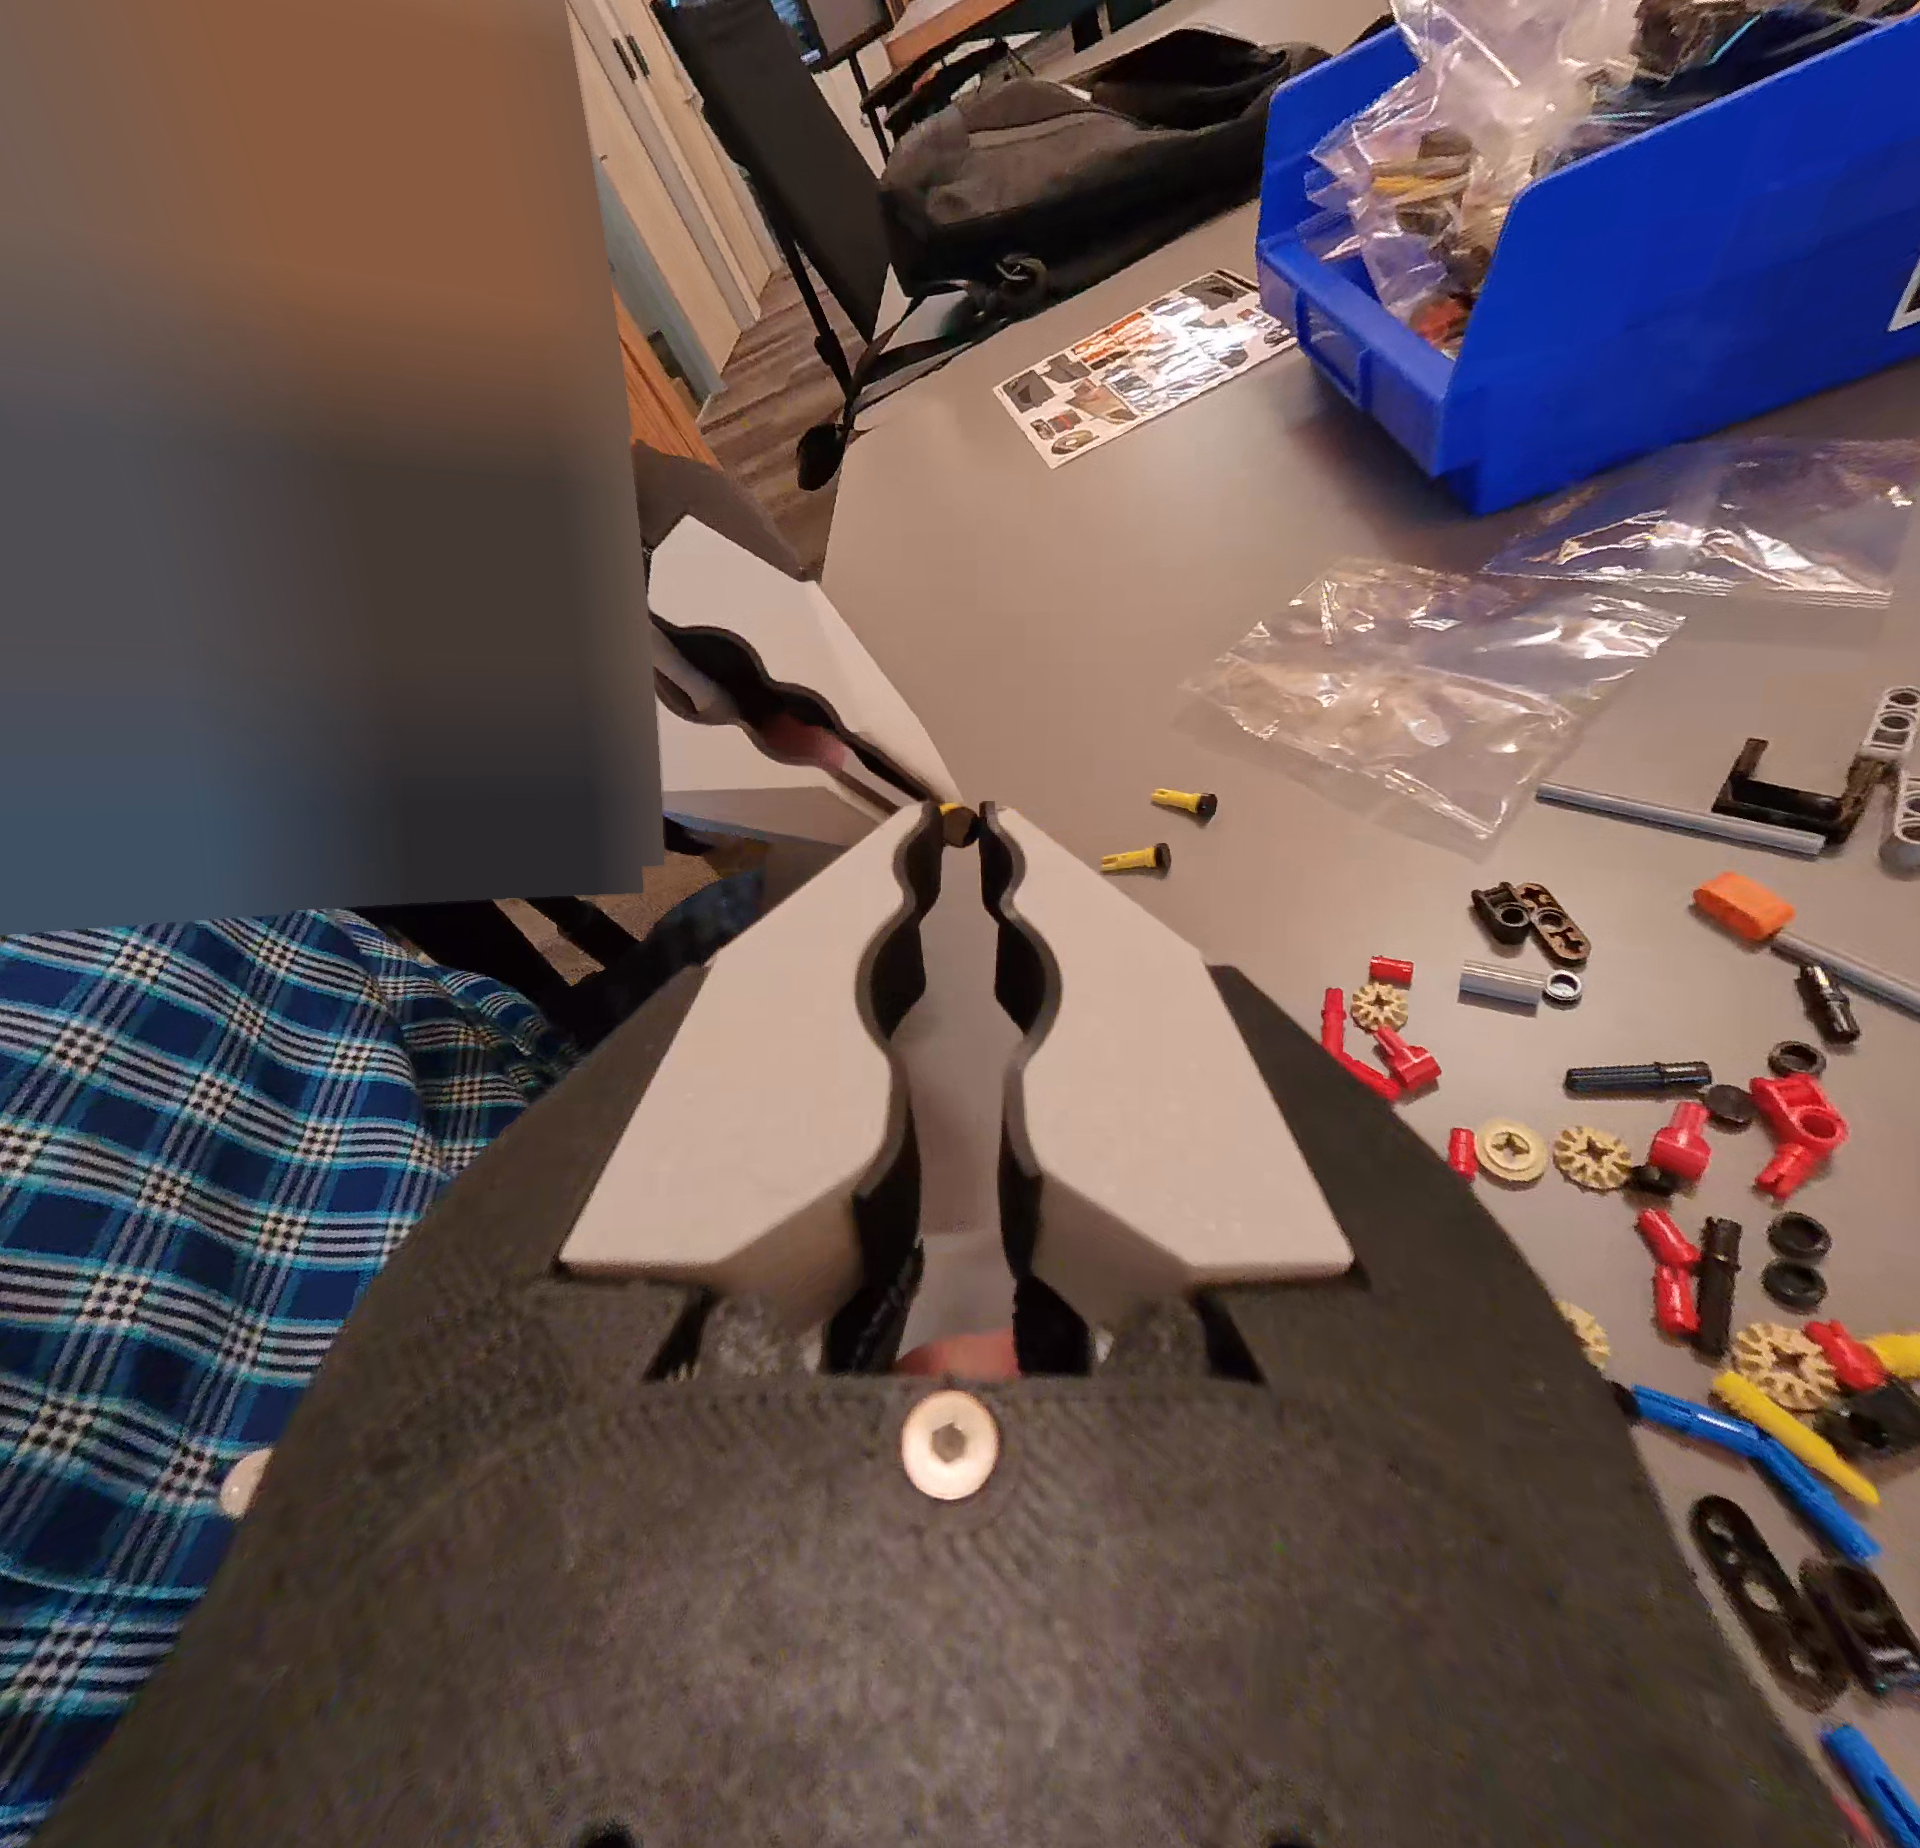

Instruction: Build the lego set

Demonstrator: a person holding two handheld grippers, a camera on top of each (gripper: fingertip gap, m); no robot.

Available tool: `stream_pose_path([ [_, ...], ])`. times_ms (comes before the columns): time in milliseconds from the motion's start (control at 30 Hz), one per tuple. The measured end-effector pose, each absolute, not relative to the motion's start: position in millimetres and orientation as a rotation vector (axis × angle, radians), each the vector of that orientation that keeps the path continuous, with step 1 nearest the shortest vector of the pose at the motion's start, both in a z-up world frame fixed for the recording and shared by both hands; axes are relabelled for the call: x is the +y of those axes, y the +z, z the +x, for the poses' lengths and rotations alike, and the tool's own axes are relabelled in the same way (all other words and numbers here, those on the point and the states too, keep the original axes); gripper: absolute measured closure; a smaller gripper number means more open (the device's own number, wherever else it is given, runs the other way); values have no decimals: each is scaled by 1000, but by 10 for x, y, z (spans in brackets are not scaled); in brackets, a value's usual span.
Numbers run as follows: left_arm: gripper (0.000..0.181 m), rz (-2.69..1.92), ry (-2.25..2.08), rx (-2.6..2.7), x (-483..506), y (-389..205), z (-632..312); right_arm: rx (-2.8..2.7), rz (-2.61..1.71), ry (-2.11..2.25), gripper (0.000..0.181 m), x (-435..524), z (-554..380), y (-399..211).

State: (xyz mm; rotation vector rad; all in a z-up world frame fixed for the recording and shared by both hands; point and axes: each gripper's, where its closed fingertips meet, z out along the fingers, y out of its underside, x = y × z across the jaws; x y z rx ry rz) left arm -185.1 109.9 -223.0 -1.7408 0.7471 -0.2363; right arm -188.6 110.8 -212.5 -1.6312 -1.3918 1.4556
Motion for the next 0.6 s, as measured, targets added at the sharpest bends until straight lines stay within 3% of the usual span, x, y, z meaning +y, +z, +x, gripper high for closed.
stream_pose_path([
  [600,180,-1697,20,887,1056,-2261,-1775,-1497,-1574,1336,177,1018,-1837,-2147],
])
